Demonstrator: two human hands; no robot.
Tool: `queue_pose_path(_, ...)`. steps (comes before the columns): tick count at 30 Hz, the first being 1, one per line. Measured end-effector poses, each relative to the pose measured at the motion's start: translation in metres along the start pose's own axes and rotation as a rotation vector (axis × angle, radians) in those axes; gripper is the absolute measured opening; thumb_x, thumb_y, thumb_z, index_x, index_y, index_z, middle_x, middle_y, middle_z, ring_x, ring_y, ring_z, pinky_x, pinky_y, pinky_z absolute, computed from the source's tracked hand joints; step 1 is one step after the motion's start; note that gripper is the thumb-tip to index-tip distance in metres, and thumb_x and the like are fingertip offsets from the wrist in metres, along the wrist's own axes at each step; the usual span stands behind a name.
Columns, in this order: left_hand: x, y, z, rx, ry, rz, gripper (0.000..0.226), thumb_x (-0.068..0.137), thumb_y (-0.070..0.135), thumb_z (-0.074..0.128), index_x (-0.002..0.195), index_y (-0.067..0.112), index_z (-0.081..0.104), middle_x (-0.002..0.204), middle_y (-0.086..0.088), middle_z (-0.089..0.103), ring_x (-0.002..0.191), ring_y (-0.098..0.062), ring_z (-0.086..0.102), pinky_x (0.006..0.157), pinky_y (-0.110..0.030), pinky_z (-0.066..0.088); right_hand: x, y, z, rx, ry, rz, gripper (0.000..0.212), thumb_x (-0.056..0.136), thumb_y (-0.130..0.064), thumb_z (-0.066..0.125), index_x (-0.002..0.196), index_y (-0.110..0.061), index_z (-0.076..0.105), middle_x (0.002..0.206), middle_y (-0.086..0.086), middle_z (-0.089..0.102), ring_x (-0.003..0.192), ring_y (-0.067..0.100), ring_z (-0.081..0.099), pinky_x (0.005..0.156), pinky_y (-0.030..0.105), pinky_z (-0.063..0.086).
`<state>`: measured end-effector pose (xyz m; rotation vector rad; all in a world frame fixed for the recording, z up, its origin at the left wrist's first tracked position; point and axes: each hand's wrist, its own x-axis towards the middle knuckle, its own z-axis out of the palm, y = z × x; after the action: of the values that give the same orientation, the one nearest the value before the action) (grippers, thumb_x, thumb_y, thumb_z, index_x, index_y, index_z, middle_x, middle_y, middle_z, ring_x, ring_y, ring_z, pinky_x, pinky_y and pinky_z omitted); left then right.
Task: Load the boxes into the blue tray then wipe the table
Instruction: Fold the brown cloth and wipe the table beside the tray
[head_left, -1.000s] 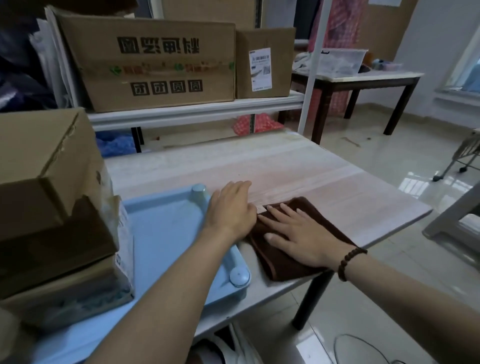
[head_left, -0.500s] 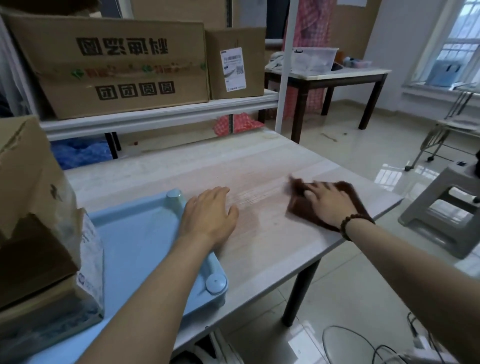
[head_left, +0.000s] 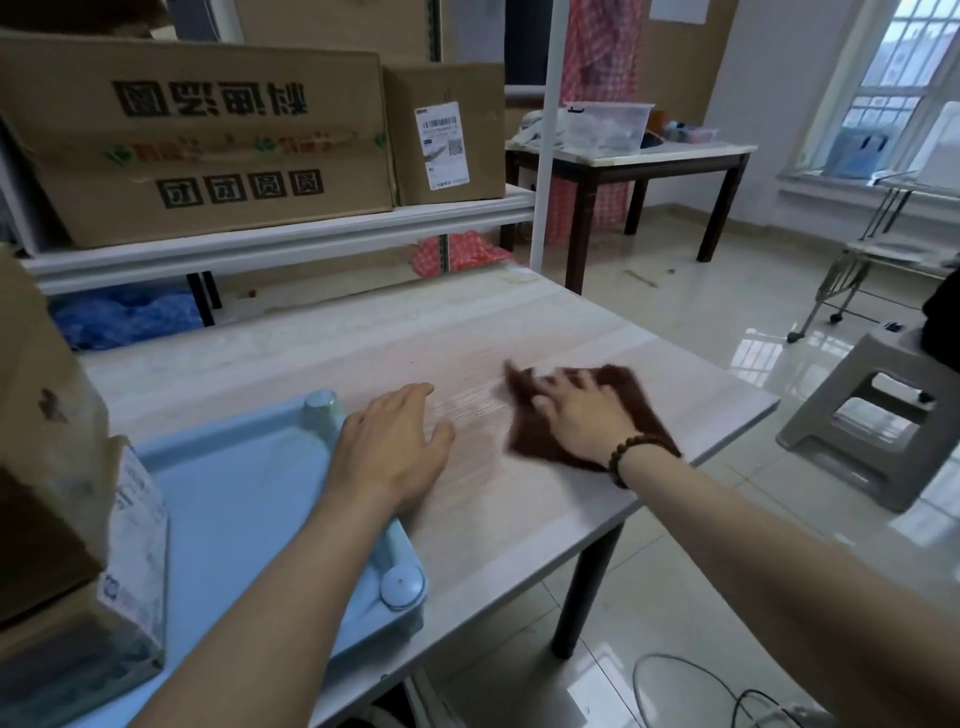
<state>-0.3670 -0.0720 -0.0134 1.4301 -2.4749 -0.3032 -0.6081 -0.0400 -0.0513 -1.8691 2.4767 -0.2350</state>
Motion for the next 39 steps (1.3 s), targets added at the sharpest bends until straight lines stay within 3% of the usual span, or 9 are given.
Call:
queue_pose_path(5, 0.002, 0.000, 0.000, -0.028, 0.015, -0.005, 0.050, 0.103, 0.038, 0.030, 0.151, 0.023, 0.034, 0.157, 0.003, 0.036, 0.143, -0.018, 0.031, 0.116, -0.038, 0.026, -0.054, -0.068, 0.016, 0.105, -0.127, -0.759, 0.048, 0.105, -0.038, 0.028, 0.152, -0.030, 0.034, 0.165, -0.006, 0.022, 0.153, 0.021, 0.015, 0.117, 0.043, 0.016)
queue_pose_path(11, 0.001, -0.001, 0.000, -0.047, -0.021, -0.011, 0.054, 0.104, 0.045, 0.023, 0.153, 0.024, 0.030, 0.159, 0.004, 0.032, 0.145, -0.016, 0.027, 0.116, -0.040, 0.022, 0.042, 0.004, 0.006, 0.003, 0.062, 0.100, 0.047, 0.104, -0.037, 0.026, 0.149, -0.033, 0.037, 0.151, 0.006, 0.043, 0.139, 0.031, 0.034, 0.109, 0.050, 0.031)
queue_pose_path(15, 0.003, -0.003, 0.003, -0.058, -0.001, -0.007, 0.054, 0.103, 0.048, 0.022, 0.150, 0.025, 0.033, 0.157, 0.003, 0.036, 0.145, -0.017, 0.027, 0.116, -0.041, 0.025, 0.014, -0.082, 0.030, 0.040, -0.065, -0.597, 0.064, 0.091, -0.033, 0.020, 0.147, -0.014, 0.044, 0.149, 0.015, 0.046, 0.134, 0.037, 0.039, 0.099, 0.051, 0.040)
queue_pose_path(18, 0.004, -0.004, 0.004, -0.066, -0.020, -0.022, 0.057, 0.103, 0.050, 0.020, 0.154, 0.026, 0.027, 0.163, 0.006, 0.023, 0.151, -0.014, 0.012, 0.120, -0.041, 0.016, -0.003, -0.079, 0.023, 0.105, -0.055, -0.754, 0.054, 0.093, -0.020, 0.035, 0.144, -0.011, 0.048, 0.151, 0.014, 0.044, 0.140, 0.032, 0.038, 0.111, 0.050, 0.033)
queue_pose_path(24, 0.003, -0.003, 0.003, -0.057, -0.043, -0.017, 0.056, 0.103, 0.050, 0.019, 0.156, 0.031, 0.023, 0.165, 0.008, 0.017, 0.152, -0.013, 0.007, 0.121, -0.040, 0.011, 0.054, 0.027, -0.009, -0.009, 0.033, 0.256, 0.049, 0.103, -0.036, 0.027, 0.151, -0.034, 0.033, 0.152, 0.009, 0.040, 0.140, 0.034, 0.032, 0.111, 0.053, 0.028)
queue_pose_path(29, 0.004, -0.001, 0.002, -0.008, -0.058, 0.009, 0.053, 0.103, 0.050, 0.018, 0.154, 0.035, 0.025, 0.164, 0.008, 0.019, 0.151, -0.014, 0.010, 0.118, -0.040, 0.014, 0.001, -0.061, 0.014, 0.136, -0.112, -0.578, 0.049, 0.106, -0.028, 0.035, 0.155, -0.026, 0.029, 0.160, 0.003, 0.034, 0.147, 0.025, 0.027, 0.114, 0.046, 0.025)
queue_pose_path(31, 0.004, -0.001, 0.001, -0.006, -0.066, 0.005, 0.053, 0.103, 0.051, 0.018, 0.154, 0.034, 0.025, 0.164, 0.008, 0.020, 0.151, -0.014, 0.011, 0.119, -0.040, 0.014, 0.012, -0.040, 0.012, 0.116, -0.047, -0.545, 0.046, 0.107, -0.030, 0.034, 0.152, -0.024, 0.036, 0.160, 0.000, 0.036, 0.147, 0.019, 0.027, 0.116, 0.044, 0.025)
queue_pose_path(35, 0.002, -0.002, 0.002, 0.001, -0.083, -0.012, 0.055, 0.103, 0.050, 0.019, 0.156, 0.033, 0.022, 0.164, 0.008, 0.018, 0.151, -0.014, 0.010, 0.120, -0.040, 0.012, 0.048, 0.014, 0.004, 0.022, 0.041, 0.113, 0.047, 0.106, -0.037, 0.026, 0.150, -0.028, 0.037, 0.157, 0.003, 0.036, 0.145, 0.030, 0.027, 0.114, 0.051, 0.023)
queue_pose_path(39, 0.001, -0.001, 0.002, 0.011, -0.058, 0.010, 0.057, 0.102, 0.052, 0.019, 0.154, 0.031, 0.025, 0.162, 0.007, 0.025, 0.149, -0.015, 0.017, 0.118, -0.040, 0.018, -0.005, -0.061, 0.014, 0.138, -0.071, -0.520, 0.047, 0.105, -0.030, 0.035, 0.152, -0.026, 0.034, 0.158, 0.001, 0.036, 0.145, 0.025, 0.028, 0.113, 0.046, 0.025)
